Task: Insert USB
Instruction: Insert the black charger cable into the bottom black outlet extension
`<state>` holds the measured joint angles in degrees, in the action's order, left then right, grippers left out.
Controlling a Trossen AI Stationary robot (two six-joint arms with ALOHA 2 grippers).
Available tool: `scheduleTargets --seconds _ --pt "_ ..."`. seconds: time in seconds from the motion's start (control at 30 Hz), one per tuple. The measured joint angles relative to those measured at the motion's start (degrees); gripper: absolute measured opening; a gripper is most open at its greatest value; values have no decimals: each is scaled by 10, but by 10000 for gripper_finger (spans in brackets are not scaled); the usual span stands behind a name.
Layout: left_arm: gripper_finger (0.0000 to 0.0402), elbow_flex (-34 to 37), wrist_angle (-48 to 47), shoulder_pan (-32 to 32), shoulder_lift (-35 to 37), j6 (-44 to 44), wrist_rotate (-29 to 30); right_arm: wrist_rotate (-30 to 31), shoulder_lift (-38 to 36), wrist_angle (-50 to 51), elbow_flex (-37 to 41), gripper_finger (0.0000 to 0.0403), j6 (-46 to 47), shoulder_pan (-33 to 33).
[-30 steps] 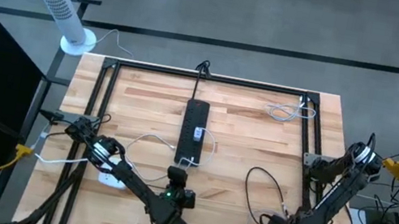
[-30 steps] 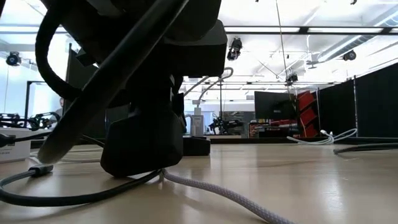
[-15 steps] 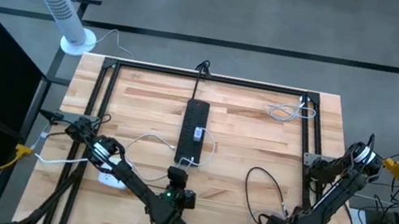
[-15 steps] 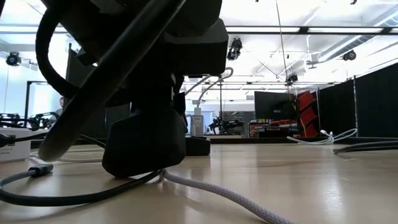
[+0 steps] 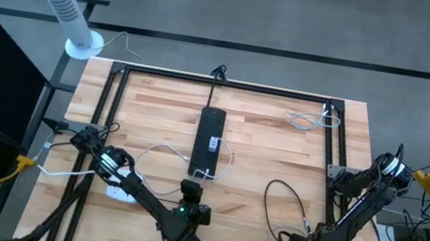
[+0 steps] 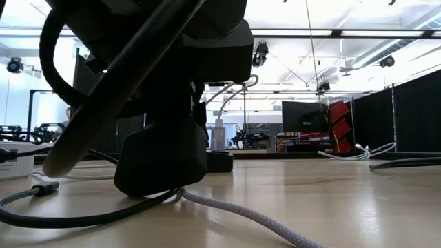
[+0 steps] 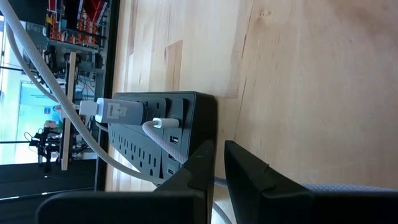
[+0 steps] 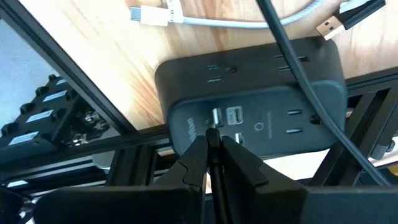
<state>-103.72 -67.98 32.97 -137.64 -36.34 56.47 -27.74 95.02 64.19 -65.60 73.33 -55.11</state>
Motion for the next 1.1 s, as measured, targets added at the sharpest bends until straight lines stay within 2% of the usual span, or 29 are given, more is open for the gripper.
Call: scheduleTargets --seconds 0.27,0.53,0.87,1.1 --pt "25 0 1 0 0 0 0 -35 0 -2 15 19 -20 0" --pt "25 0 1 0 0 0 0 -42 0 -1 15 19 -68 -1" --pt "25 0 1 0 0 0 0 -37 0 -4 16 19 -96 -1" --pt "25 0 1 0 0 0 0 -3 0 -25 16 19 -95 -1"
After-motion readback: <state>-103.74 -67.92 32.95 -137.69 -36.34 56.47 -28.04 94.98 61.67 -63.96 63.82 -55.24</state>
